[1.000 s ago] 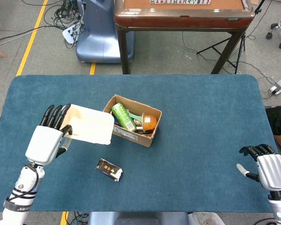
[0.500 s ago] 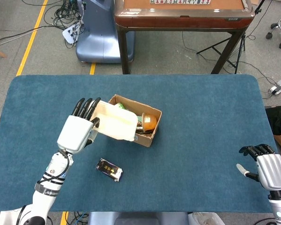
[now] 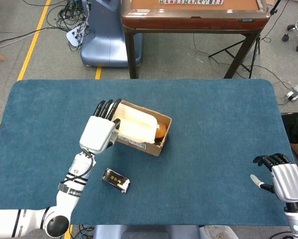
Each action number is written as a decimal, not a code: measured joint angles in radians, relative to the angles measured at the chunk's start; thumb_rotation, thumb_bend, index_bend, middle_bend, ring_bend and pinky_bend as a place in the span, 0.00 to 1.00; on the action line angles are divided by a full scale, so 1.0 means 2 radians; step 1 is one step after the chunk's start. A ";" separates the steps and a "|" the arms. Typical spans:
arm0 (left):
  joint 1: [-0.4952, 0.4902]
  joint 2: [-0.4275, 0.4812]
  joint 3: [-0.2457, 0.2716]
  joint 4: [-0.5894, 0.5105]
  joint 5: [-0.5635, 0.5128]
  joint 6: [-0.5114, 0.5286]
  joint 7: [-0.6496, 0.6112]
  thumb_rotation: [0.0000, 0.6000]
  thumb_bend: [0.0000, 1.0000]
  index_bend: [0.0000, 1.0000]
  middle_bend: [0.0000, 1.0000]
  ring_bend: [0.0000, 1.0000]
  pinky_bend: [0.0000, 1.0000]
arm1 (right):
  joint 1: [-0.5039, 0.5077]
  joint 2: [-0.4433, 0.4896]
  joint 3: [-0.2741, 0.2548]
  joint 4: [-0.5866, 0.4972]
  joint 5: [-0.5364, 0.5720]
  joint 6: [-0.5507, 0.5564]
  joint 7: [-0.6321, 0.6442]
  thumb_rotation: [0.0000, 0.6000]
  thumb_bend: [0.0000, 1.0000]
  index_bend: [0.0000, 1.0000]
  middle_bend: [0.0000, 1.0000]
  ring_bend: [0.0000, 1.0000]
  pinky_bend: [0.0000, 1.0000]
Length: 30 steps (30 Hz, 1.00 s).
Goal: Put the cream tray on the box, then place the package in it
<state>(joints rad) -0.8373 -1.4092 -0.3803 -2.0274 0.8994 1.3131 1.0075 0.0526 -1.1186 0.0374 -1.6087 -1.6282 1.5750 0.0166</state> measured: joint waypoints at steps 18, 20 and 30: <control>-0.058 -0.058 0.012 0.071 -0.049 0.001 -0.002 1.00 0.32 0.49 0.00 0.00 0.08 | 0.000 0.001 0.001 0.002 0.002 -0.001 0.007 1.00 0.16 0.46 0.52 0.45 0.36; -0.061 -0.064 0.015 0.076 -0.048 0.006 -0.002 1.00 0.23 0.37 0.00 0.00 0.09 | 0.000 0.001 0.001 0.002 0.002 0.000 0.007 1.00 0.16 0.46 0.52 0.45 0.36; -0.064 -0.067 0.025 0.076 -0.032 0.023 -0.012 1.00 0.13 0.00 0.00 0.00 0.09 | 0.000 0.002 0.000 0.002 0.000 0.001 0.009 1.00 0.16 0.47 0.52 0.45 0.36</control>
<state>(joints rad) -0.9650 -1.5426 -0.3303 -1.8757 0.8361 1.3596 0.9838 0.0521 -1.1138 0.0378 -1.6052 -1.6278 1.5779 0.0345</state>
